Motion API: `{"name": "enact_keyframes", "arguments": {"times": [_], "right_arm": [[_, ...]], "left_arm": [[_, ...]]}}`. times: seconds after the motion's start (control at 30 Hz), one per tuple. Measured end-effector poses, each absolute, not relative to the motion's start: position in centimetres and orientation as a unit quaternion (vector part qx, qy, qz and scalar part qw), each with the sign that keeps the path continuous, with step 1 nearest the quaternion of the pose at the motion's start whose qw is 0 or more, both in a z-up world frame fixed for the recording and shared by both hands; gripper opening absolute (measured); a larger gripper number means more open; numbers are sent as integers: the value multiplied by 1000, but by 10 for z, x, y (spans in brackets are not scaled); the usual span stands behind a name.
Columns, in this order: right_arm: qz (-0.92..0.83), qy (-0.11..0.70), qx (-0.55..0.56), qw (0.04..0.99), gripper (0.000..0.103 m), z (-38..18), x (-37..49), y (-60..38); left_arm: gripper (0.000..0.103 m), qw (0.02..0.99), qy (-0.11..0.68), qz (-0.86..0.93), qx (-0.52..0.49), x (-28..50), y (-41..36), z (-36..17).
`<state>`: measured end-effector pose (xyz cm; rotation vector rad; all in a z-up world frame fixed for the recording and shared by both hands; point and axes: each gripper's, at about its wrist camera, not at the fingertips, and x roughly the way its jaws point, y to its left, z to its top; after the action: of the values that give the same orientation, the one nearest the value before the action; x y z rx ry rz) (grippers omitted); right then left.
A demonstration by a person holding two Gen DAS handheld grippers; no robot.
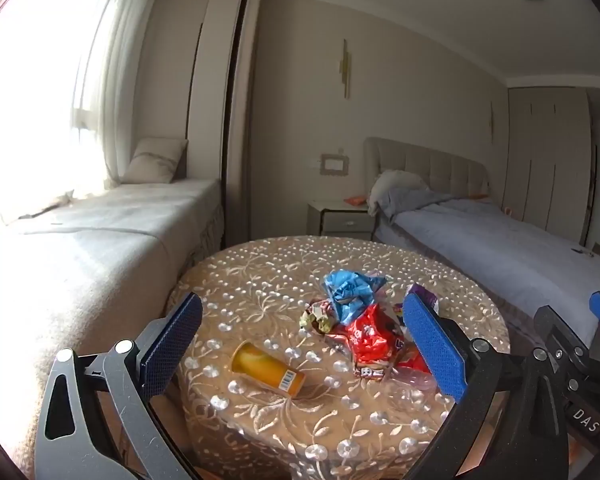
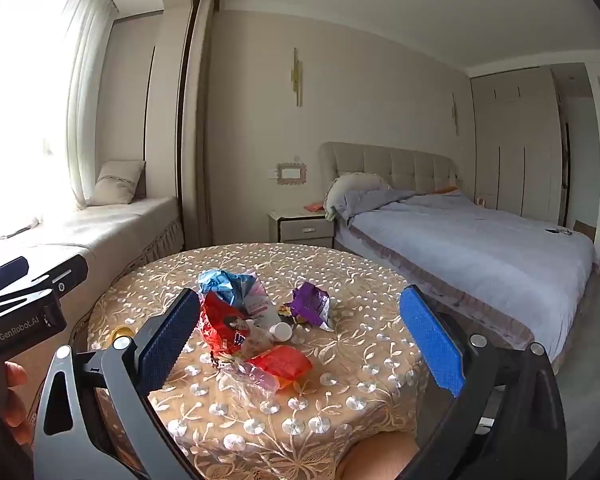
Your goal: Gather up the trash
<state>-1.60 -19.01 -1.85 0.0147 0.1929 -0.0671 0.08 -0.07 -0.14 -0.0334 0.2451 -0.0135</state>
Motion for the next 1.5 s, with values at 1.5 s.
{"name": "enact_keyframes", "arguments": {"times": [1.5], "right_arm": [[-36, 105, -43, 993, 100, -29, -5, -183]], "left_arm": [[98, 983, 174, -57, -23, 14, -7, -20]]}}
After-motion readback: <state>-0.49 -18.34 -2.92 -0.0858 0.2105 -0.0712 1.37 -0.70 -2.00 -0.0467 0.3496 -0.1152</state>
